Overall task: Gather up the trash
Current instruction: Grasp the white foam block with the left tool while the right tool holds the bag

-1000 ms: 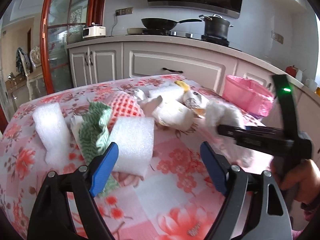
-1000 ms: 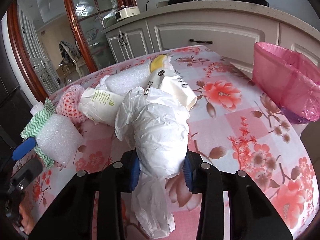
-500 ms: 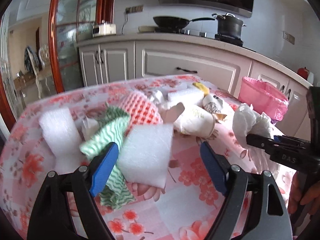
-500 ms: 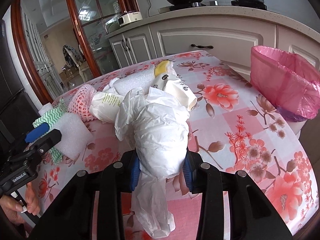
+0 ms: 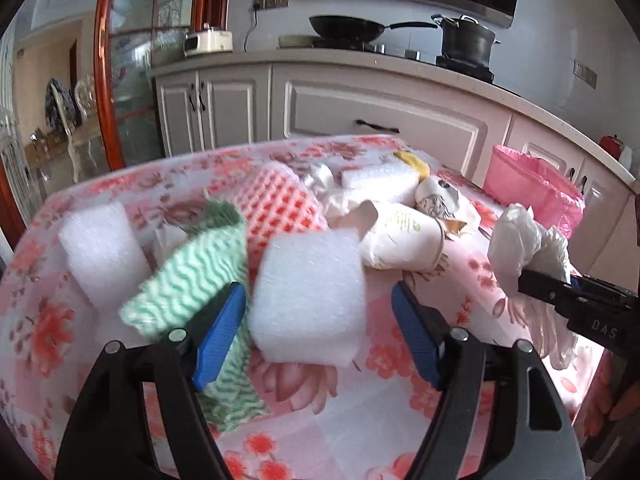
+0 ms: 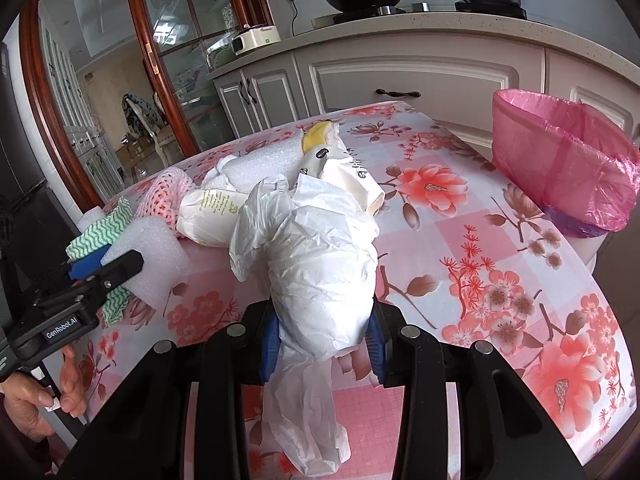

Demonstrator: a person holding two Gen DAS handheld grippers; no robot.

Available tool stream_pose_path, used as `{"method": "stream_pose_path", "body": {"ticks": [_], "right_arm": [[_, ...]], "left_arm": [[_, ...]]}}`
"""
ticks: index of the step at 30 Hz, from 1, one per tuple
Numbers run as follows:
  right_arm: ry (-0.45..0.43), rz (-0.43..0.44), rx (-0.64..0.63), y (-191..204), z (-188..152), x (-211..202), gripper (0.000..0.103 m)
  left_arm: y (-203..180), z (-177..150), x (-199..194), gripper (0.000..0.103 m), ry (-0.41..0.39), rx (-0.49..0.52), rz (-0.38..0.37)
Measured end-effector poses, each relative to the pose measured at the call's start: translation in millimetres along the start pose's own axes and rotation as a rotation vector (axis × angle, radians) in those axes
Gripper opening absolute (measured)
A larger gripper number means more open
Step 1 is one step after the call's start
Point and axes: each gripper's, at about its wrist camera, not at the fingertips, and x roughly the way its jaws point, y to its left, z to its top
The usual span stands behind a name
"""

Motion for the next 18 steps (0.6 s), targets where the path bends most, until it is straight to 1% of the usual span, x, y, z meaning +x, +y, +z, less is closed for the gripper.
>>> {"method": "stream_pose_path", "body": {"ticks": [1, 2, 3, 6, 13, 18], "right_arm": [[-0.002, -0.001, -0.002, 0, 0, -1, 0.036], [-0.003, -0.001, -0.004, 0, 0, -1, 0.036], [-0.004, 0.000, -0.006, 0, 0, -2, 0.036], [-0.010, 0.001, -0.014, 2, -2, -5, 0.036], [-0.029, 0.003, -0.027, 6, -6, -15, 0.036], [-0.074, 0.001, -0.044, 13, -5, -28, 0.036]], "left_arm": [[-1, 0, 1, 0.060, 0.002, 0.002, -0.007], [-1, 0, 1, 0.054, 0.000, 0.004, -0.011], [-2, 0, 0, 0.052, 0.000, 0.006, -0.018], [-1, -1, -5, 0.052, -0.019, -0.009, -0.033], [-8, -4, -24, 0.052, -0.058, 0.006, -0.015], [-25, -6, -43, 0.052, -0.114, 0.056, 0.008]]}}
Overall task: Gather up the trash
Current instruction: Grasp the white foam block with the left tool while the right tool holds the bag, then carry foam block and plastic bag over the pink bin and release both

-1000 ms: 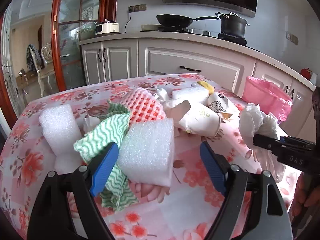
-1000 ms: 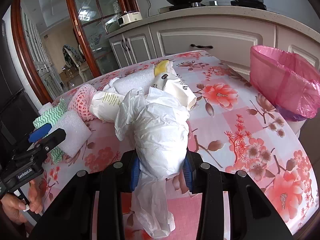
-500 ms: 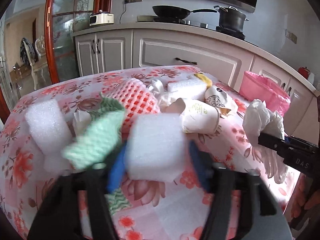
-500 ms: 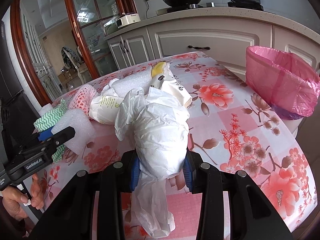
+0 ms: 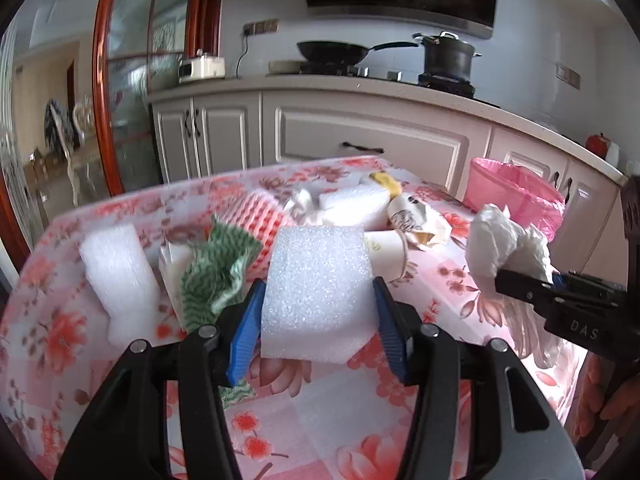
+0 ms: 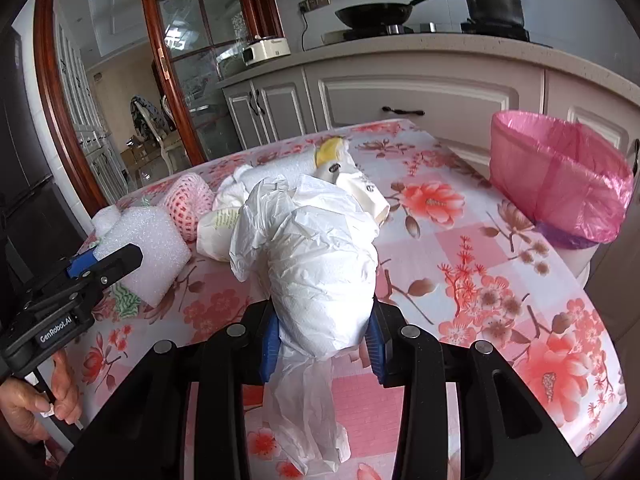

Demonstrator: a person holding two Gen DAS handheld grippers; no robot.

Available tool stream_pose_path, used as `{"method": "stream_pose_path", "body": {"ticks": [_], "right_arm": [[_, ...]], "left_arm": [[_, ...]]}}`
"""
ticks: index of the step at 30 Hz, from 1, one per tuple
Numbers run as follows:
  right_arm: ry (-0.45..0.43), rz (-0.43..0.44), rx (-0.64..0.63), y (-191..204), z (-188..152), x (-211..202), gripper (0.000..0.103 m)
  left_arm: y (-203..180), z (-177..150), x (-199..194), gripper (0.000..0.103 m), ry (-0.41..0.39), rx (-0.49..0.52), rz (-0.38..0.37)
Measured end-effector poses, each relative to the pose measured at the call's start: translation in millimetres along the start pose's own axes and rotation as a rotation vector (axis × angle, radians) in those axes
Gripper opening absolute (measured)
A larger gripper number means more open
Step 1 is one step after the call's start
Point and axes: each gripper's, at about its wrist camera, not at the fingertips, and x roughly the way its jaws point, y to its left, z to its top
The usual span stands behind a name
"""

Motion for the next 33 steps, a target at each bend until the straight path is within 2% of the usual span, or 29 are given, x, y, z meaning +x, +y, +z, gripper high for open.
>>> {"method": "stream_pose_path", "body": {"ticks": [6, 15, 24, 33], "right_arm": [[-0.095, -0.024, -0.022, 4, 12, -24, 0.036], [-0.156, -0.074, 0.000, -14, 20, -39, 0.036], [-0.202, -0.176, 0.056, -57, 34, -50, 0.036], [-0.226, -0.308, 0.108, -125, 53, -63, 0.036]], "left_arm": [[-14, 7, -14, 0.052, -0.046, 0.022, -0.005], [-44, 23, -15, 0.052, -0.081, 0.050, -0.059], [-77, 48, 11, 0.052, -0.091, 0.055, -0.137], [-150, 85, 48, 0.052, -0.089, 0.124, -0.269]]}}
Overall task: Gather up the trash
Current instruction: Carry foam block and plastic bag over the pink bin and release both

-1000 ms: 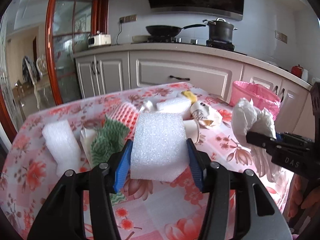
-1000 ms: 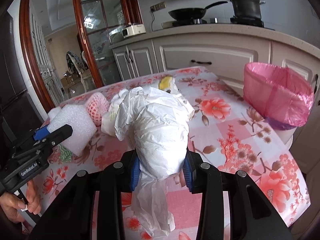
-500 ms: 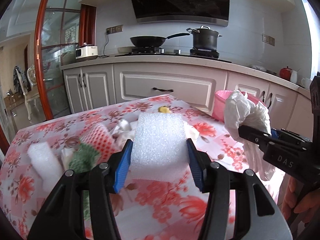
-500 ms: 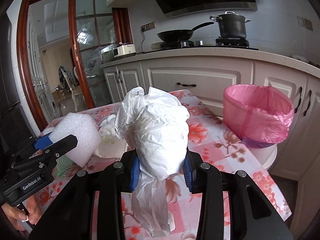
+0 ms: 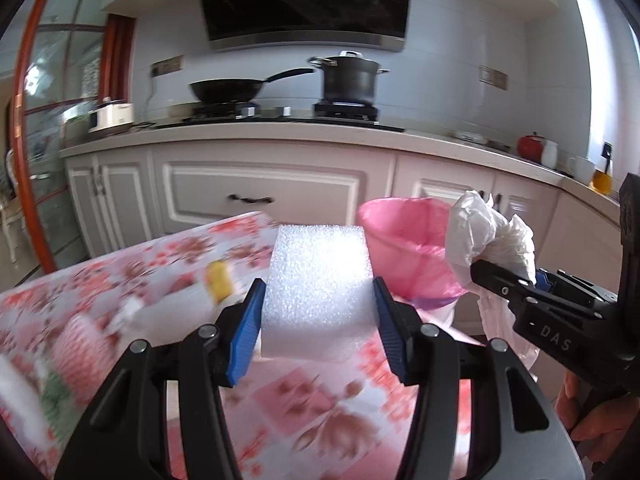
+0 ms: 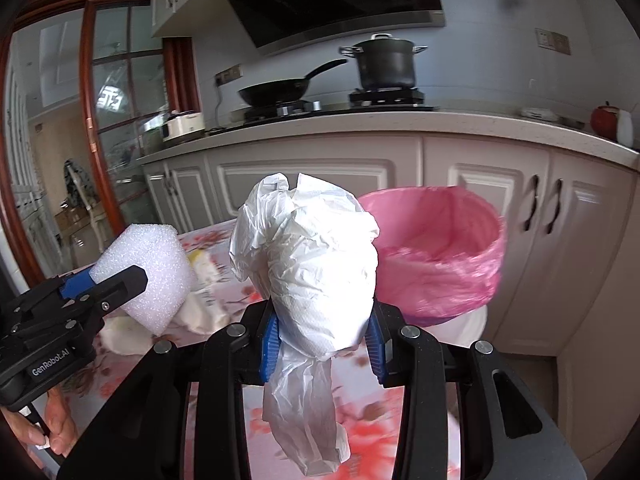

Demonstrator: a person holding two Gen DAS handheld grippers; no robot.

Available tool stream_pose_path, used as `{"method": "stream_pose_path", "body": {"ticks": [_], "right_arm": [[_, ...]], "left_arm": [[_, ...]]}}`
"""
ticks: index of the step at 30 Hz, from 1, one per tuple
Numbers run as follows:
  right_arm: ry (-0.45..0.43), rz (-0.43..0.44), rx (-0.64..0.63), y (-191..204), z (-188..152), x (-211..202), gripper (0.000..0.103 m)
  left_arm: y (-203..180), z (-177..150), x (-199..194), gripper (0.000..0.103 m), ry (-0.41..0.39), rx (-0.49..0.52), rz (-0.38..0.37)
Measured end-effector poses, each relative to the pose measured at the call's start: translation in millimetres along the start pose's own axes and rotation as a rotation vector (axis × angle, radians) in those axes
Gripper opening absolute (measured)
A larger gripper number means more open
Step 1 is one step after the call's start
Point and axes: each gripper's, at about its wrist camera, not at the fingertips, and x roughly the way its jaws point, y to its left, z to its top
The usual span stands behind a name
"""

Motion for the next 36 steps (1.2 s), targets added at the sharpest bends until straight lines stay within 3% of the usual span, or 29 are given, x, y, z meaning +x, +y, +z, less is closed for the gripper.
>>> {"method": "stream_pose_path", "body": {"ticks": [8, 16, 28, 32, 34, 36], "right_arm": [[0.022, -0.083, 0.032, -62, 28, 36, 0.036], [0.028, -0.107, 0.061, -110, 65, 79, 0.036], [0.052, -0.106, 0.074, -138, 80, 128, 0.038], [0.058, -0.107, 0.046, -139, 78, 136, 0.046], [0.036, -0.115, 0.051, -142, 76, 132, 0.074], [0.017, -0.113, 0.061, -145, 76, 127, 0.074]], "left_arm": [[-35, 49, 68, 0.052, 0.038, -0.026, -0.116], [-67, 105, 143, 0.052, 0.053, -0.067, -0.191], [-79, 111, 225, 0.052, 0.121, -0.105, -0.192], [-83, 115, 234, 0.056, 0.111, -0.106, -0.188], [-80, 115, 234, 0.065, 0.100, -0.115, -0.172], [-77, 115, 234, 0.065, 0.101, -0.129, -0.175]]}}
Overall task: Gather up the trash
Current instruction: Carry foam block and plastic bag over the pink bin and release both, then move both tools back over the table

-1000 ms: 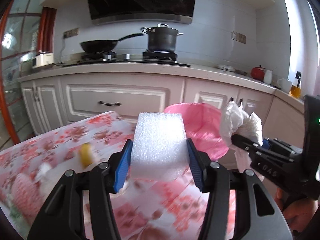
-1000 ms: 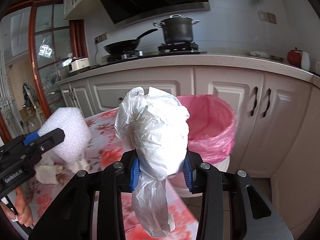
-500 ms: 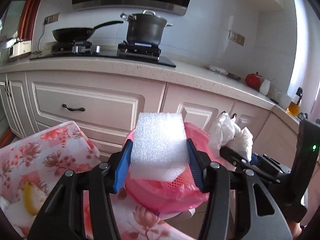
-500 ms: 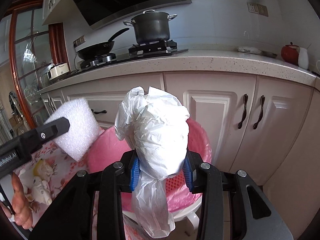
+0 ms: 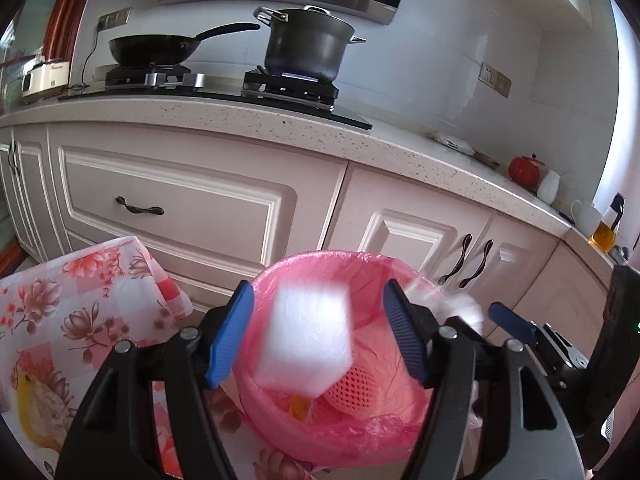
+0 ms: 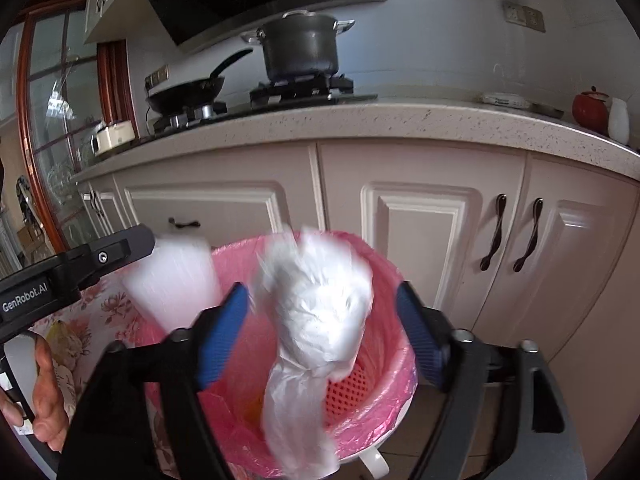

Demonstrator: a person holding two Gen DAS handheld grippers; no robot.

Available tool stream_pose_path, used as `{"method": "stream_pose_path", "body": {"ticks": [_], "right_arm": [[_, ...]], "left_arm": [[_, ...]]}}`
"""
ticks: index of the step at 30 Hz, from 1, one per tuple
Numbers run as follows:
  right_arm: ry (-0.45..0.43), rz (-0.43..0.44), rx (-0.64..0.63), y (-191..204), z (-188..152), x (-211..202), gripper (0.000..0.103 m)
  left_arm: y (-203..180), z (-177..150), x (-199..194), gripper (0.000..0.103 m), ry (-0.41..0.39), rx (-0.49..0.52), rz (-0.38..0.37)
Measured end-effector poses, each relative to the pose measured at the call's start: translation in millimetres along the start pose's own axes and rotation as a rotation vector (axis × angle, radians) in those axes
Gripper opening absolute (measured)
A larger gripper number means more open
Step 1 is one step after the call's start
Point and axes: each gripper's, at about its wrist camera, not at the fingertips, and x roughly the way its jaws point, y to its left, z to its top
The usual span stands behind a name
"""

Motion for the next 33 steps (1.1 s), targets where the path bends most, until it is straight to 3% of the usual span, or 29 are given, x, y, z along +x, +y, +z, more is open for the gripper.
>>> {"method": "stream_pose_path", "body": {"ticks": [6, 14, 19, 29, 33], "right_arm": [[-0.038, -0.002, 0.032, -7, 3, -23, 0.074], [-0.094, 0.018, 0.024, 14, 1, -85, 0.074], [-0.113, 0.059, -0.011, 48, -15, -126, 0.085], [-0.061, 0.204, 0.029, 128, -63, -170, 0.085], [-0.037, 0.242, -0.026, 168, -78, -178, 0.085]], "left_arm": [[2, 1, -18, 0.066, -0.022, 0.004, 0.002], [13, -19, -83, 0.091, -0.070, 0.033, 0.072], [35, -51, -149, 0.098, -0.107, 0.036, 0.178], [84, -125, -277, 0.098, -0.125, 0.058, 0.389], [105, -153, -330, 0.098, -0.144, 0.045, 0.446]]}}
